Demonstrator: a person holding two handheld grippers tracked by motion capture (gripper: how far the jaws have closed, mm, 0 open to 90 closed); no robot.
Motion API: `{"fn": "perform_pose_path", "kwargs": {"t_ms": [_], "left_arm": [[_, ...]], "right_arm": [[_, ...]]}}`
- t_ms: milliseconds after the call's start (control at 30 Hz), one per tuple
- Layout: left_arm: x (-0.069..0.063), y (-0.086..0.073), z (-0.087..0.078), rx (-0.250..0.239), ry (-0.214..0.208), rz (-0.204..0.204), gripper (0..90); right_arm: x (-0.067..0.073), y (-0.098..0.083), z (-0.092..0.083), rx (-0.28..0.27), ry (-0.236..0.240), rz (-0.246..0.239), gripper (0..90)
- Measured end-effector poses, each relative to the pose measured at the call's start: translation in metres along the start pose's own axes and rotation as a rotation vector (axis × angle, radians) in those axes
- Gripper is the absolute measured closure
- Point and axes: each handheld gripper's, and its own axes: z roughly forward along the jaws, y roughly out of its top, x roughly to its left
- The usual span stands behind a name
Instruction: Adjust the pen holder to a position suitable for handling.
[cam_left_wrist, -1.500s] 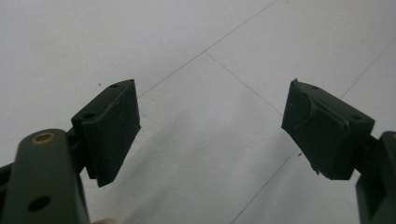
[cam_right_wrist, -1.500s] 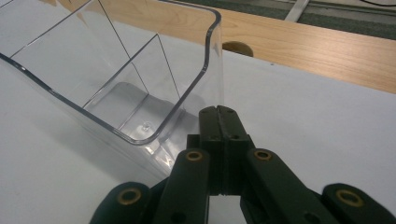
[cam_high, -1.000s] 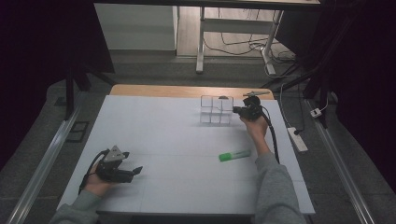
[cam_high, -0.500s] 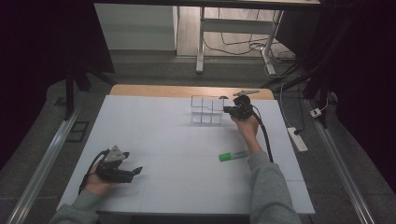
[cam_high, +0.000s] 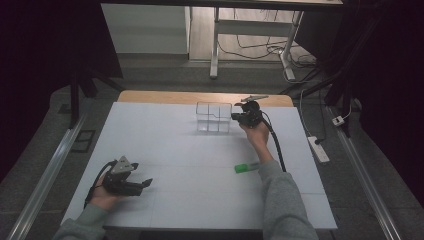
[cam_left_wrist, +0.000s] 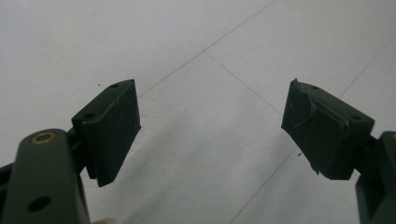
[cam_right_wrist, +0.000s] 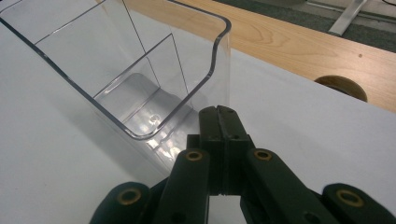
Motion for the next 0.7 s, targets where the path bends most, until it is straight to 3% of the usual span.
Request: {"fn": "perform_pose_path", "kwargs": {"t_ms": [700], "left_arm": [[0.0, 0.0, 0.0, 0.003, -0.002, 0.003, 18.8]], "right_arm": [[0.016, 0.006, 0.014, 0.007, 0.029, -0.026, 89.0]]}}
